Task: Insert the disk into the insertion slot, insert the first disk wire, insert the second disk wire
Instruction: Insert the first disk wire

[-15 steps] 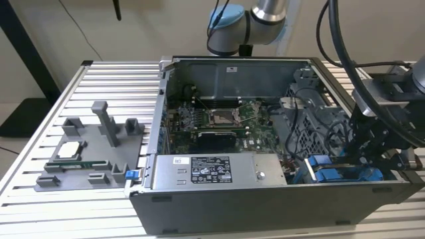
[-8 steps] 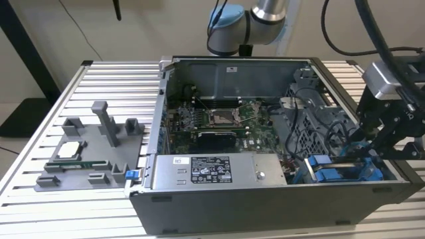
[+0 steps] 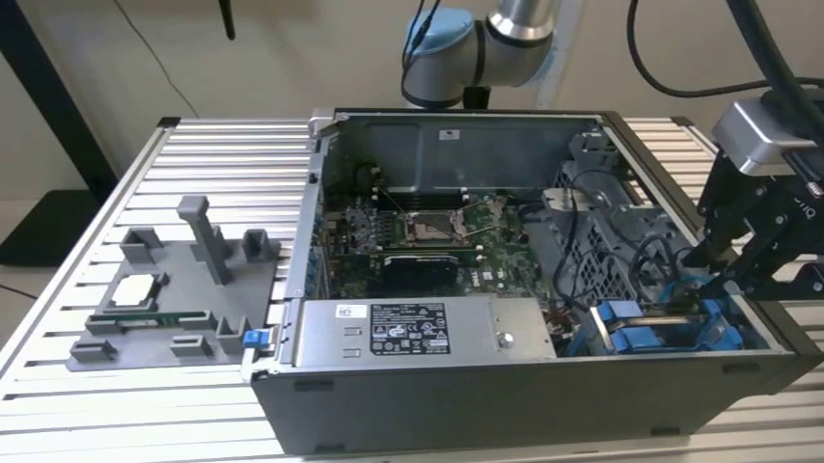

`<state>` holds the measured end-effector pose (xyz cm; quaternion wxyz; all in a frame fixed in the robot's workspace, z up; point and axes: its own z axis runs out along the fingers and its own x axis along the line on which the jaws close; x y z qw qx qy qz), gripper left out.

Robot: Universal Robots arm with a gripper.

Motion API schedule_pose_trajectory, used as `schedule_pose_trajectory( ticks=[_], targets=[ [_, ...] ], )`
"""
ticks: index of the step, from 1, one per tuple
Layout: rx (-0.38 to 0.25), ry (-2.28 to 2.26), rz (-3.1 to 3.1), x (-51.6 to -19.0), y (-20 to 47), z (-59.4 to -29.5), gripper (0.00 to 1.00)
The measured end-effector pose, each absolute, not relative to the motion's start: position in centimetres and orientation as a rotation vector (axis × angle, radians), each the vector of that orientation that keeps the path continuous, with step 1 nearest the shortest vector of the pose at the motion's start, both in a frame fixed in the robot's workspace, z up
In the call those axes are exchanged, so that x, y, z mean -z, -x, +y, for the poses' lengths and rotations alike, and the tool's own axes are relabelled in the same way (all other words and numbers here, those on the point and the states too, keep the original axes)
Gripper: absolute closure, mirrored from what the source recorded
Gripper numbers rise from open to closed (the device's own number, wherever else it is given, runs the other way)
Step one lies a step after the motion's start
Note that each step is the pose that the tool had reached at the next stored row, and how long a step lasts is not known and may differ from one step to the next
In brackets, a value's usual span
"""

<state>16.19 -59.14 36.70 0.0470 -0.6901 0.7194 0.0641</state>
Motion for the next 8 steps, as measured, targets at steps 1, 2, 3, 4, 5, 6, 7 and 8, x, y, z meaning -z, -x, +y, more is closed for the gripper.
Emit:
schedule_pose_trajectory(
  ticks=[1, 2, 3, 4, 5, 6, 7, 8],
  targets=[
    [-0.195, 2.105, 2.195, -36.7, -16.19, -59.15, 0.0],
    [-0.195, 2.106, 2.195, -36.71, -16.19, -59.13, 0.0],
    [-0.195, 2.106, 2.195, -36.71, -16.22, -59.09, 0.0],
    [-0.195, 2.106, 2.195, -36.71, -16.31, -59.05, 0.0],
    [-0.195, 2.106, 2.195, -36.74, -16.36, -58.95, 0.0],
    [-0.194, 2.107, 2.197, -36.8, -16.35, -58.77, 0.0],
    [-0.193, 2.108, 2.198, -36.91, -16.35, -58.59, 0.0],
    [-0.192, 2.109, 2.199, -37.09, -16.35, -58.41, 0.0]
  ],
)
